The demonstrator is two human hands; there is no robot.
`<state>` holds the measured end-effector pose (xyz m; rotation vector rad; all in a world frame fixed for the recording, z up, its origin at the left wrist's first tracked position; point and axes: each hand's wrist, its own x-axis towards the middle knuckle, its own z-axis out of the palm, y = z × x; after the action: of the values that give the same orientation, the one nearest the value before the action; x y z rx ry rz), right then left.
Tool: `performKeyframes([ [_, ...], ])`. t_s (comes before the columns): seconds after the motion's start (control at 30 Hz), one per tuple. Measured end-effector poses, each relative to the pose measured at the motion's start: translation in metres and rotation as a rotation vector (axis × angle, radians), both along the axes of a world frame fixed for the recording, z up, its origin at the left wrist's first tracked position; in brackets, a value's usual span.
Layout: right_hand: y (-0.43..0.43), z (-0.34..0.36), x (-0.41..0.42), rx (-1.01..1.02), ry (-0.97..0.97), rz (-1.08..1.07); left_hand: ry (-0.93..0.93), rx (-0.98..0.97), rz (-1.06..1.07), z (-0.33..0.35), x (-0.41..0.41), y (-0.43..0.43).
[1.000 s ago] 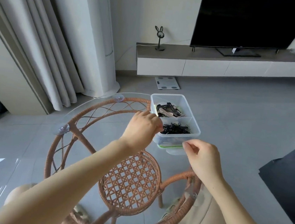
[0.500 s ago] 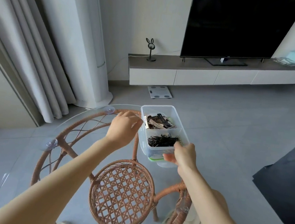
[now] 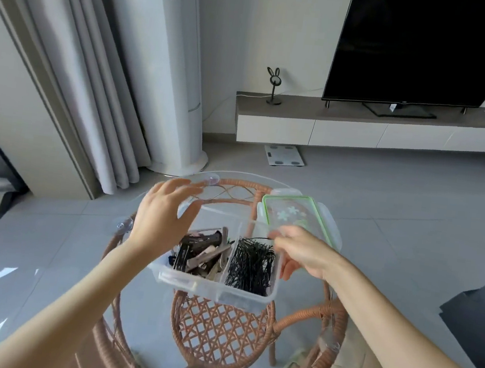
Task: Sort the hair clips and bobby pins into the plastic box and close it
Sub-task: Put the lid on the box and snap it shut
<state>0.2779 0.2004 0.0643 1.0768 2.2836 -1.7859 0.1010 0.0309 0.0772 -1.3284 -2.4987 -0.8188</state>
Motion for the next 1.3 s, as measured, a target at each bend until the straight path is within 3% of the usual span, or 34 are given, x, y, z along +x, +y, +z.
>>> performKeyframes([
  [0.17, -0.009, -0.019, -0.007, 0.015, -0.062, 0.196, -0.061, -0.198, -0.037, -0.042, -0.004, -0.019],
  [0.23, -0.004, -0.026, -0.003, 0.106, -0.015, 0.163, -0.117, -0.260, -0.027, -0.052, -0.004, -0.021],
  [0.3, 0.012, -0.031, 0.007, 0.435, -0.030, 0.008, -0.171, -0.279, 0.002, -0.057, -0.002, -0.020],
  [0.37, 0.028, -0.039, 0.021, 0.887, -0.213, 0.017, -0.201, -0.265, 0.025, -0.059, -0.002, -0.019],
  [0.4, 0.032, -0.046, 0.029, 0.988, -0.297, 0.111, -0.206, -0.259, 0.030, -0.060, -0.002, -0.019],
  [0.5, 0.032, -0.064, 0.044, 1.010, -0.390, 0.288, -0.199, -0.251, 0.036, -0.064, -0.001, -0.019],
  [0.7, 0.031, -0.095, 0.042, 1.520, -0.305, 0.397, -0.201, -0.245, 0.044, -0.066, -0.001, -0.019],
  [0.87, 0.032, -0.062, 0.036, 1.613, -0.002, 0.143, -0.213, -0.228, 0.017, -0.067, -0.004, -0.019],
  [1.0, 0.032, 0.001, 0.032, 1.344, 0.352, -0.288, -0.430, -0.105, 0.010, -0.061, -0.012, -0.020],
  [1.07, 0.024, 0.031, 0.034, 1.048, 0.565, -0.372, -0.616, 0.052, 0.042, -0.052, -0.016, -0.023],
  [1.17, 0.003, 0.054, 0.027, 0.432, 0.860, -0.373, -0.865, 0.268, 0.024, -0.030, -0.019, -0.032],
  [1.23, -0.007, 0.051, 0.017, 0.115, 0.813, -0.400, -1.039, 0.384, -0.020, -0.014, -0.014, -0.039],
  [1.3, -0.016, 0.037, 0.006, -0.069, 0.612, -0.441, -1.168, 0.488, 0.039, -0.001, -0.009, -0.046],
])
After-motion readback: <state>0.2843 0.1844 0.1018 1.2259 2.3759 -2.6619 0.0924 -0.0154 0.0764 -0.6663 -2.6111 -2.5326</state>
